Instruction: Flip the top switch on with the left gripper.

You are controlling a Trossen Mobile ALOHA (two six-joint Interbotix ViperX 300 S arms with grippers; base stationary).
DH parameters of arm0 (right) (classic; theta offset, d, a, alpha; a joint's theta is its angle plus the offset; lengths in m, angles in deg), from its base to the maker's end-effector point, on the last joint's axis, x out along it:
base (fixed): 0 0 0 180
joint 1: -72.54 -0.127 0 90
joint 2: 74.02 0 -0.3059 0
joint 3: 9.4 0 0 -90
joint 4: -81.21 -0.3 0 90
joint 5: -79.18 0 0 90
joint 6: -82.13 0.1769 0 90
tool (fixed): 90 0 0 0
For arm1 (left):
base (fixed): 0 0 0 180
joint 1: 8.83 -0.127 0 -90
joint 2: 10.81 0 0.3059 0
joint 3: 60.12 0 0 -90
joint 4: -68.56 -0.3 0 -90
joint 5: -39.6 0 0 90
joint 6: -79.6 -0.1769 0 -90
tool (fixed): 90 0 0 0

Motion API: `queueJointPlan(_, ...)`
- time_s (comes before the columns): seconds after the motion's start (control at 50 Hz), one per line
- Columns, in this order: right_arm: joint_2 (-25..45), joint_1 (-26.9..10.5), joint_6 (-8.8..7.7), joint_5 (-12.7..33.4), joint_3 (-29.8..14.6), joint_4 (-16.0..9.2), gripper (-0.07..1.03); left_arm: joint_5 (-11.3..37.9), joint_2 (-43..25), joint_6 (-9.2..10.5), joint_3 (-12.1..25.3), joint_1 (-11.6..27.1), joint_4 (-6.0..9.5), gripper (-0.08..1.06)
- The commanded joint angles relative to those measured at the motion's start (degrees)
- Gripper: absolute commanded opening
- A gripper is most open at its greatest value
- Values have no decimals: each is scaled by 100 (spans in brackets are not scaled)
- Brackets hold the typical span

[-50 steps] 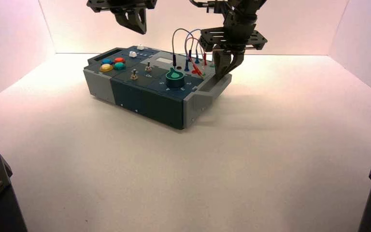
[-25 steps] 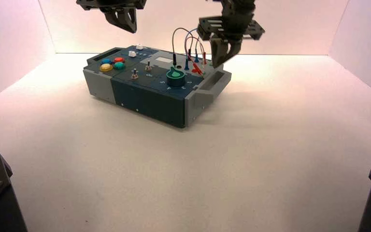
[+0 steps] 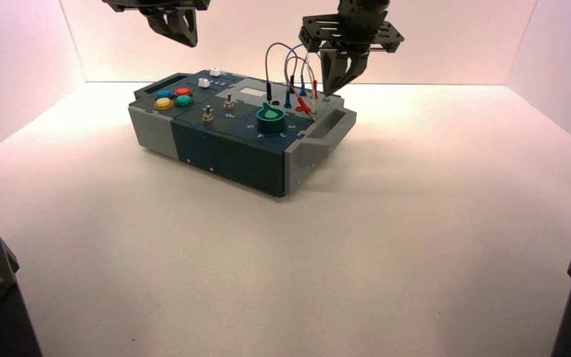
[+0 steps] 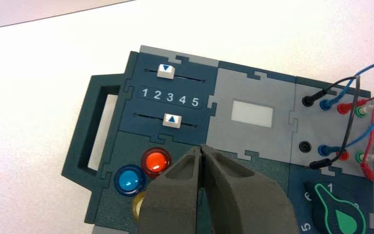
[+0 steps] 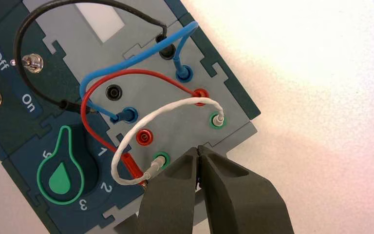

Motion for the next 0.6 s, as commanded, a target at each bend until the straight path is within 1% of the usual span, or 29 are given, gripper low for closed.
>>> queueJointPlan(0.02, -343, -9, 0, 9, -114, -9, -2, -53, 202, -35, 62, -70, -9, -3)
queueJointPlan(0.32, -554, -9, 0, 9, 35, -9, -2, -149, 272, -44, 70, -70, 0, -3)
queueJointPlan(0.48, -721, -9, 18, 9, 211, -9, -2, -158, 387, -35, -26, -70, -9, -3)
queueJointPlan(0.6, -817, -26, 9, 9, 264, -9, -2, -185, 457, -44, -35, -70, -9, -3)
